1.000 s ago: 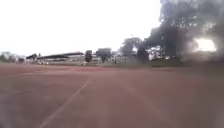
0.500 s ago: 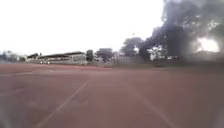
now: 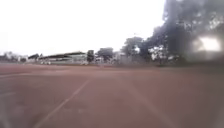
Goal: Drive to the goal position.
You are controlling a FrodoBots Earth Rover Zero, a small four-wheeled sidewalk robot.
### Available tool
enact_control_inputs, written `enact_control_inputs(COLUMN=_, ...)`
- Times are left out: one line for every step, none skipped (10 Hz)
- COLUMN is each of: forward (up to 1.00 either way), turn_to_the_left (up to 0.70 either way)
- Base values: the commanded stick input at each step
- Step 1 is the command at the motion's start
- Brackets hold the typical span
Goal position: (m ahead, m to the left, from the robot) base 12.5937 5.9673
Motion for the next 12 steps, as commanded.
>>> enact_control_inputs(forward=0.7, turn_to_the_left=0.0)
enact_control_inputs(forward=0.7, turn_to_the_left=0.0)
enact_control_inputs(forward=0.7, turn_to_the_left=0.0)
enact_control_inputs(forward=0.7, turn_to_the_left=0.0)
enact_control_inputs(forward=0.7, turn_to_the_left=0.0)
enact_control_inputs(forward=0.7, turn_to_the_left=0.0)
enact_control_inputs(forward=0.7, turn_to_the_left=0.0)
enact_control_inputs(forward=0.7, turn_to_the_left=0.0)
enact_control_inputs(forward=0.7, turn_to_the_left=-0.01)
enact_control_inputs(forward=0.7, turn_to_the_left=-0.15)
enact_control_inputs(forward=0.7, turn_to_the_left=-0.23)
enact_control_inputs(forward=0.7, turn_to_the_left=-0.23)
